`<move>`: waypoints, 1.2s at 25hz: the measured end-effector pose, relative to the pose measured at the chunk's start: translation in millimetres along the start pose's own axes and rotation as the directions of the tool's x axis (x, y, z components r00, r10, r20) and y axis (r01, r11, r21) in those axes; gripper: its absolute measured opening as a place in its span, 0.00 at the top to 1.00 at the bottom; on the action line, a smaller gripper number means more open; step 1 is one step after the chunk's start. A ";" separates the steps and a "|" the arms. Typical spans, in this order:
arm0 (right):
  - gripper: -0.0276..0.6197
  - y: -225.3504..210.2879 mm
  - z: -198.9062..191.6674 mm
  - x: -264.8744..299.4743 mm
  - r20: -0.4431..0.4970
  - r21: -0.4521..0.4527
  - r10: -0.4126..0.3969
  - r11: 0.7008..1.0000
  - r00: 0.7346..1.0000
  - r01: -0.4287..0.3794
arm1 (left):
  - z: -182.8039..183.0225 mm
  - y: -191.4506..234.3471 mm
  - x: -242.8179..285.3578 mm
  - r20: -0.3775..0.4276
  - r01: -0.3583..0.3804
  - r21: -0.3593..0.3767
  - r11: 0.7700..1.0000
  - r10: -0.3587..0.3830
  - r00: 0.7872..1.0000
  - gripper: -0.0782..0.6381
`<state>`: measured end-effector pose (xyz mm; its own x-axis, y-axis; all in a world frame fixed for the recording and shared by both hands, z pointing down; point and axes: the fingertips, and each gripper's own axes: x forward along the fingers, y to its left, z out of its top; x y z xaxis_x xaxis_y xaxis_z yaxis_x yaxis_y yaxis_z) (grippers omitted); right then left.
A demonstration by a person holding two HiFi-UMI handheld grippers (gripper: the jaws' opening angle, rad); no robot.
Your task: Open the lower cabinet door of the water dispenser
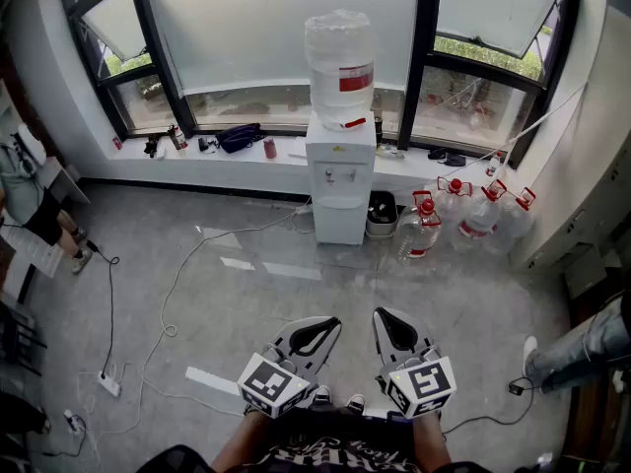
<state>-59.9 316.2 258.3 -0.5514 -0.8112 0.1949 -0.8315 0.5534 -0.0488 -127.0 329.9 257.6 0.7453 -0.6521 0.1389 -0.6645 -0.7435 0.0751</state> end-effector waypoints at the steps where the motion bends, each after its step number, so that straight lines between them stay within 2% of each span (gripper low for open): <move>1: 0.94 -0.3 1.1 0.2 0.000 0.003 -0.007 1.000 1.000 0.007 | -0.8 -0.3 -0.3 0.004 0.007 0.004 1.000 -0.007 1.000 0.85; 13: 0.94 1.7 -2.0 3.2 0.011 0.042 -0.021 0.999 1.000 0.020 | -6.1 1.4 -2.3 0.006 0.036 0.021 0.999 -0.037 0.999 0.85; 23: 0.93 5.8 -3.0 21.2 0.007 0.014 -0.019 1.000 1.000 0.019 | -7.3 19.9 -3.3 -0.008 0.050 0.063 0.997 -0.050 0.999 0.85; 26: 0.93 3.9 -5.9 24.7 0.007 0.014 -0.039 0.999 0.999 0.039 | -10.9 26.5 -8.7 -0.013 0.056 0.077 0.995 -0.055 0.998 0.85; 30: 0.93 -0.6 -11.9 26.1 0.006 0.011 -0.072 0.997 0.997 0.072 | -16.8 34.7 -12.8 -0.012 0.064 0.058 0.996 -0.064 0.998 0.85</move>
<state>-73.0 296.9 275.1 -0.4902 -0.8502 0.1923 -0.8698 0.4913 -0.0451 -160.6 314.9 275.0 0.7854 -0.6016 0.1459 -0.6109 -0.7913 0.0261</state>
